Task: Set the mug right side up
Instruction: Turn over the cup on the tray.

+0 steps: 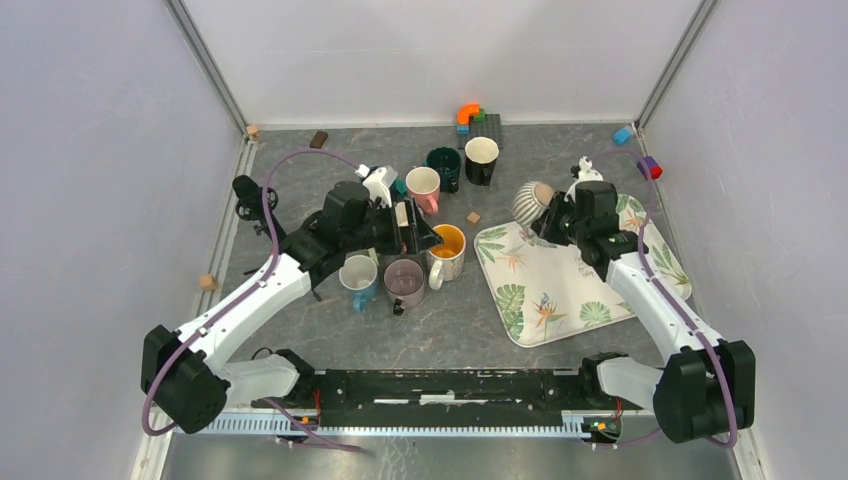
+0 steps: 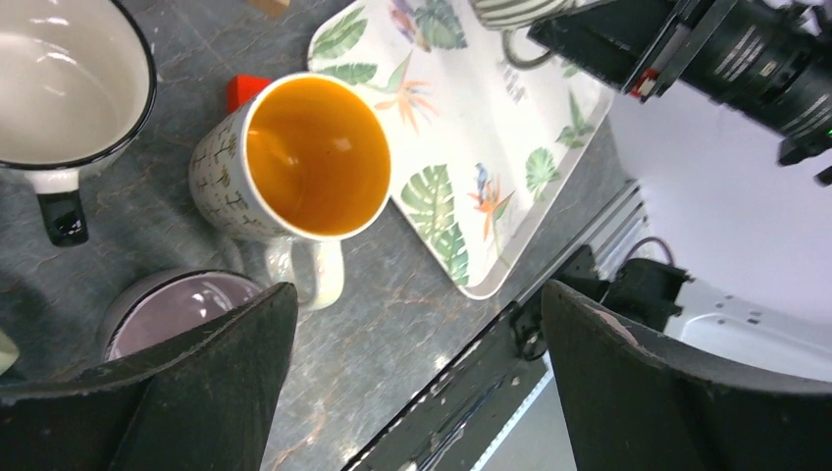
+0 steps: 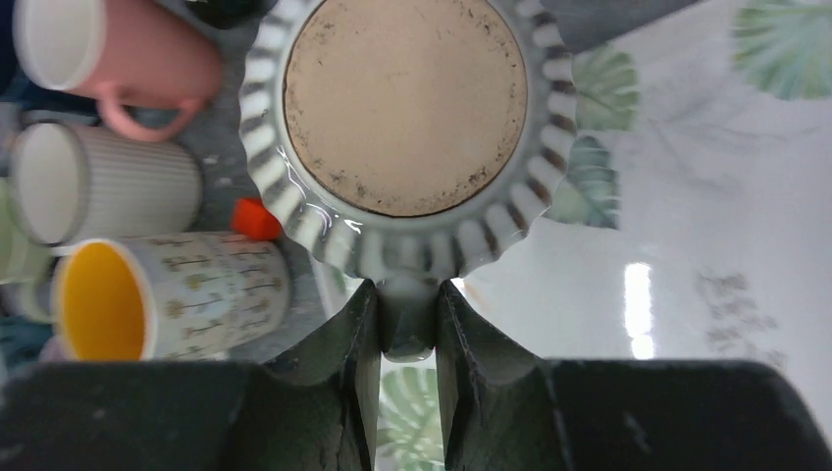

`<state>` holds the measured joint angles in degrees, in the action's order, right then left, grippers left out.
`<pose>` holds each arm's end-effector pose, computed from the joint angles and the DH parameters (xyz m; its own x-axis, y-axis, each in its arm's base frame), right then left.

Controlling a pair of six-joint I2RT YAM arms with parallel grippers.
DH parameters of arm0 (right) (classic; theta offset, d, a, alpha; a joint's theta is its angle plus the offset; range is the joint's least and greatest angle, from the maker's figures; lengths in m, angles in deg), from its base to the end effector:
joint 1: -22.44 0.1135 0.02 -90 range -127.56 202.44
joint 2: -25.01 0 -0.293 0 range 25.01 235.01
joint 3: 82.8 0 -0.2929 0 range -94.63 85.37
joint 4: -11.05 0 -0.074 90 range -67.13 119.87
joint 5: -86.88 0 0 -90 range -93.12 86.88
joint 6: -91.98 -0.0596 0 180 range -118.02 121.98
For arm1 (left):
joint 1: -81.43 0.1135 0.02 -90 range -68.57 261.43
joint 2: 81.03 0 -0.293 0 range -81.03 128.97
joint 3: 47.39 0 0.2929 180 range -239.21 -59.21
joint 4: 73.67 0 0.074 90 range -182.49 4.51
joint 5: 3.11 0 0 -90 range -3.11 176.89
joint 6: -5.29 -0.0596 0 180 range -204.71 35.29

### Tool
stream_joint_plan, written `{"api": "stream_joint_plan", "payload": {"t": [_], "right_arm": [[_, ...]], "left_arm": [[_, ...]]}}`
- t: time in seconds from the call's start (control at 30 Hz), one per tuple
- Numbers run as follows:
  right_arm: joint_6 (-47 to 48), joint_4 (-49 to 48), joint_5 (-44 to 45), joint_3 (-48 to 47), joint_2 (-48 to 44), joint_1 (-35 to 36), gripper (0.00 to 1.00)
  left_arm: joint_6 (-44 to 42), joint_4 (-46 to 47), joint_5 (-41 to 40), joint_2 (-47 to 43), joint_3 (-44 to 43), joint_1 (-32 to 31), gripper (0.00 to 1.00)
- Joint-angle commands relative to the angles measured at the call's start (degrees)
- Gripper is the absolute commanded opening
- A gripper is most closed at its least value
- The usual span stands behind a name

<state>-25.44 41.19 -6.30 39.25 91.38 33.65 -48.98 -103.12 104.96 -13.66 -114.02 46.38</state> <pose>0.2904 0.0609 0.2558 -0.6517 0.3396 -0.6782 0.0715 0.9177 0.3908 0.2457 -0.1949 0.3145 -0.7812 -0.1301 -0.6106 0.3810 0.6754 -0.6314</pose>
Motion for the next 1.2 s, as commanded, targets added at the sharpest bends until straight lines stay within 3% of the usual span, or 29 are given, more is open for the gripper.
{"api": "stream_joint_plan", "payload": {"t": [0.0, 0.27, 0.67, 0.8, 1.17], "right_arm": [[-7.1, -16.2, -15.4, -3.1, -2.6, 0.2, 0.00], [-23.7, -39.5, -25.9, -0.1, -0.9, 3.1, 0.00], [-42.8, -65.3, -25.0, 2.0, 4.0, 10.3, 0.00], [-46.3, -70.2, -24.8, 2.0, 5.4, 11.7, 0.00], [-46.7, -70.9, -24.1, 0.3, 6.4, 15.5, 0.00]], "left_arm": [[7.5, 7.9, 0.7, -1.5, -2.2, 0.6, 1.00], [16.2, 19.6, 2.5, -0.7, 0.4, 1.0, 1.00], [26.7, 35.3, 4.5, 1.1, 2.6, 1.4, 0.98], [29.1, 38.8, 5.5, 1.7, 3.4, 1.7, 0.90], [31.7, 43.2, 8.4, 4.1, 2.5, 1.9, 0.61]]}}
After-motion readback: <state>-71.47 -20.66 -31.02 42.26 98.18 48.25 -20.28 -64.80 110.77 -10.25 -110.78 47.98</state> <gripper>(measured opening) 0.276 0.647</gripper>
